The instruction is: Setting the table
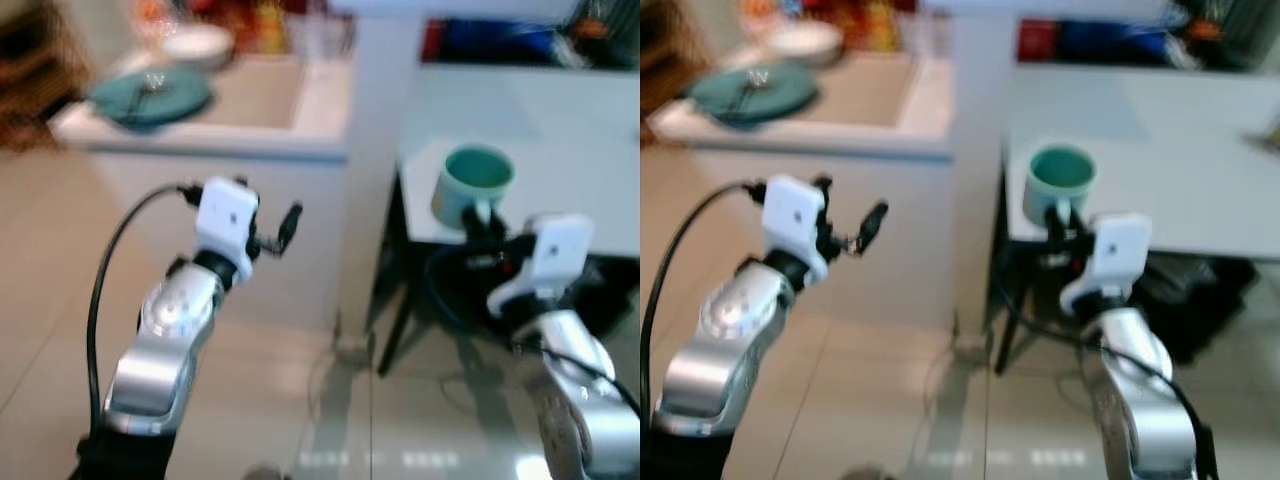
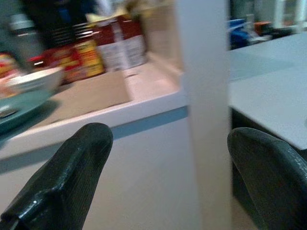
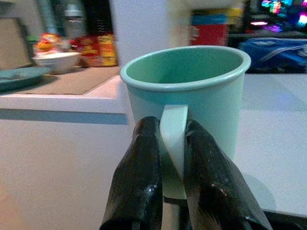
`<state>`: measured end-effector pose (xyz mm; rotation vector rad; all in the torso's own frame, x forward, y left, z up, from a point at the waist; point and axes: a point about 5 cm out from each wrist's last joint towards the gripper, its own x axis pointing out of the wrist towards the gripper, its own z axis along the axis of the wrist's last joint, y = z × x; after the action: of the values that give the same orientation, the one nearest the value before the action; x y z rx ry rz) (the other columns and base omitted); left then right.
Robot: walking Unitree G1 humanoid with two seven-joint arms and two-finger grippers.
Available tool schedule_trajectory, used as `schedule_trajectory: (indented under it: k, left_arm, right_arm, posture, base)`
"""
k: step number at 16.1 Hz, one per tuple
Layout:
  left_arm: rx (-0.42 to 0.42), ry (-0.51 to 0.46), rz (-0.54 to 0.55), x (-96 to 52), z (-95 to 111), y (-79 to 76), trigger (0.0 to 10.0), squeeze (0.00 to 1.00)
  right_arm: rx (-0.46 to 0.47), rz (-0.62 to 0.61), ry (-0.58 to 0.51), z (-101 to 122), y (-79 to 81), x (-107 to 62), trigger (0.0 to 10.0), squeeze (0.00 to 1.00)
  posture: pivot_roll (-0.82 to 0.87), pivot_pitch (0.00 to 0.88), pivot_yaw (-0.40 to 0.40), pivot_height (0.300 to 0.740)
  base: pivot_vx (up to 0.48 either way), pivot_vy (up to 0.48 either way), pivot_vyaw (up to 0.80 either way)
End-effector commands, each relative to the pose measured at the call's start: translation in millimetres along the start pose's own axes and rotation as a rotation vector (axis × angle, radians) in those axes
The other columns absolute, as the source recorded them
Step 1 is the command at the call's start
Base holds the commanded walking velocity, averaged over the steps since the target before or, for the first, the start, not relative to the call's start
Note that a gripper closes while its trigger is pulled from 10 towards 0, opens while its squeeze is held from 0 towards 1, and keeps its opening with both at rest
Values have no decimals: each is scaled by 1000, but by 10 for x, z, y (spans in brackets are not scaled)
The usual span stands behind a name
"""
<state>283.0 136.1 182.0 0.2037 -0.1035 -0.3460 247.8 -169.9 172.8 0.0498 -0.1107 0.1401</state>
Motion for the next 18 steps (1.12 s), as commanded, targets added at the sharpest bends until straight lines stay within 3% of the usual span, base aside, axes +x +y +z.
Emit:
schedule_trajectory:
  k: [1, 15, 18]
  left_arm:
    - [9, -1, 20, -8, 8, 31, 10000, 0]
    - [9, -10, 57, 18, 21, 37, 10000, 0]
    - [-7, 33, 103, 30, -14, 94, 10000, 0]
  right_arm:
    - [5, -10, -19, 43, 8, 22, 10000, 0]
    - [27, -22, 2, 45, -13, 82, 10000, 0]
    - [31, -30, 9, 29, -7, 116, 10000, 0]
  posture:
    - [72, 34, 4, 740]
    - [78, 61, -19, 740]
    - [82, 62, -22, 740]
  base:
    - [0, -480, 0]
    - [0, -477, 0]
    - [0, 0, 0]
